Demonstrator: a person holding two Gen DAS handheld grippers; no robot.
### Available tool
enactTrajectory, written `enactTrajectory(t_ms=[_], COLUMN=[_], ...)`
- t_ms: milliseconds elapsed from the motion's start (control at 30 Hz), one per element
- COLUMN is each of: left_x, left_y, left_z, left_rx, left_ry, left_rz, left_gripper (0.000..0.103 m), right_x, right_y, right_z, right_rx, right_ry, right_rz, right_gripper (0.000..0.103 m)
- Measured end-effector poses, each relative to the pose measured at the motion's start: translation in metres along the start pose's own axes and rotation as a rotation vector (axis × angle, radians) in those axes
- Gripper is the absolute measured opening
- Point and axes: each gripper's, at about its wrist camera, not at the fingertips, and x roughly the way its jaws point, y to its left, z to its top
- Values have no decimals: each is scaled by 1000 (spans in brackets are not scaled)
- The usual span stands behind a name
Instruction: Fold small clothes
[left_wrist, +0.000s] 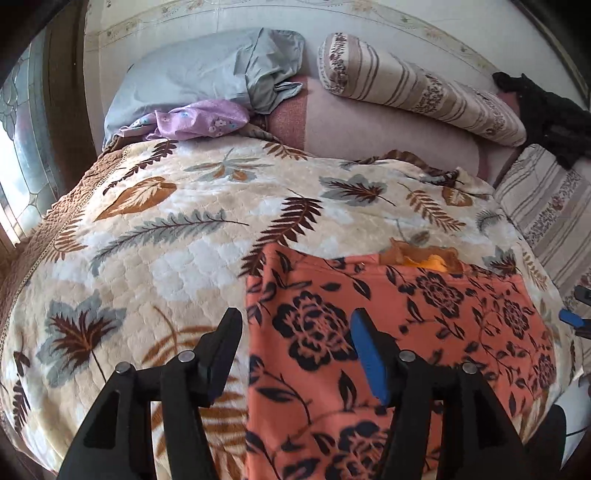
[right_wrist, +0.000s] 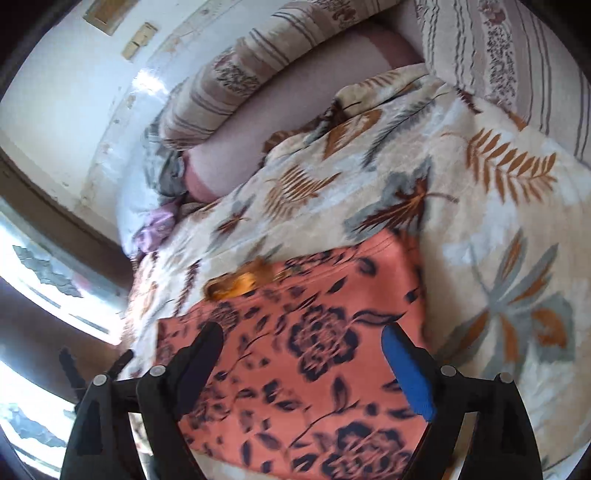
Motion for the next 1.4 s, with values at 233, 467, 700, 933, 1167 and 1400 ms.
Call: enactTrajectory(t_ms=[233,467,700,933,1167,1400], left_x=[39,-10,9,18,-10,-14], left_y=[-13,-22,-18,-2,6,18], left_z=[-65,-58,-84,-94,-83,-78], left_rx=[53,28,46,-5,-41,-96], left_ry=[197,68,163,252,188,190], left_rz=[59,59,126,207,228,251], left_gripper=[63,65,65,71,71,71], right_x=[27,3,10,14,-5,6], right_y=[-57,-22,-52,-45,-20,-19], right_z=[-48,-55,-65,-72,-62,-30], right_rx=[204,52,127,64,24,97], right_ry=[87,37,61,100,11,-24], right_rz=[-68,8,-71,-92,-24,22], right_gripper=[86,89,88,88,88,88])
